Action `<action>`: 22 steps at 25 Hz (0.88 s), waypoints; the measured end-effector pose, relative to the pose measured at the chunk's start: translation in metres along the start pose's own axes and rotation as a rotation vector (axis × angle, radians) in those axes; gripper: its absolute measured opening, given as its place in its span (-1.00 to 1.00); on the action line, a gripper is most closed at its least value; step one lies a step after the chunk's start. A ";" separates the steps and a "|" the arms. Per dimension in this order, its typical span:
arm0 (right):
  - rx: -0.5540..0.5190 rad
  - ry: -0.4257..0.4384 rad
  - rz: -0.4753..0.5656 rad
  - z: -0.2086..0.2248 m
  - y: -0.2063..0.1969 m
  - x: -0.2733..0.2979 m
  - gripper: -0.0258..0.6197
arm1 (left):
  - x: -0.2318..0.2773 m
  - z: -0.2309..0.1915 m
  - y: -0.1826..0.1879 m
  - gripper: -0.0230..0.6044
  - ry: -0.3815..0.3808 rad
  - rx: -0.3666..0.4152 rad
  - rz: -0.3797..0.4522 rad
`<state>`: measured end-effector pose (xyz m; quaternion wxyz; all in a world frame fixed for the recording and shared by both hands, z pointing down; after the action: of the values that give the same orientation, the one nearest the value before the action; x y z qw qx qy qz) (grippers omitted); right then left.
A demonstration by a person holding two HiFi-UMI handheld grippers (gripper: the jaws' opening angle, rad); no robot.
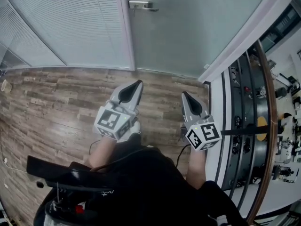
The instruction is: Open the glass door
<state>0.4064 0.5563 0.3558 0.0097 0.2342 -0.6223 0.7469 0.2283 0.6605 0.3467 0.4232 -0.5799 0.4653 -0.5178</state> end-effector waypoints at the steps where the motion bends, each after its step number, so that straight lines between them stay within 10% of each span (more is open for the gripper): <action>1: -0.002 0.000 -0.003 0.001 0.003 0.007 -0.91 | 0.004 -0.007 0.000 -0.93 -0.005 -0.005 -0.002; 22: -0.053 -0.089 -0.038 0.006 0.063 0.125 -0.91 | 0.062 -0.139 0.027 -0.93 -0.074 -0.038 0.015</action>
<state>0.2782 0.5014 0.3431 0.0025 0.2785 -0.6371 0.7187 0.0889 0.5931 0.3480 0.4329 -0.6030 0.4634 -0.4840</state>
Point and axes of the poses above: the fingertips, and each gripper's own axes: x forward along the fingers, z to its right, y out of its top, the point moved 5 cm from there along -x, backward along the fingers, and after that the axes turned 14 degrees about -z, right-handed, at the moved point
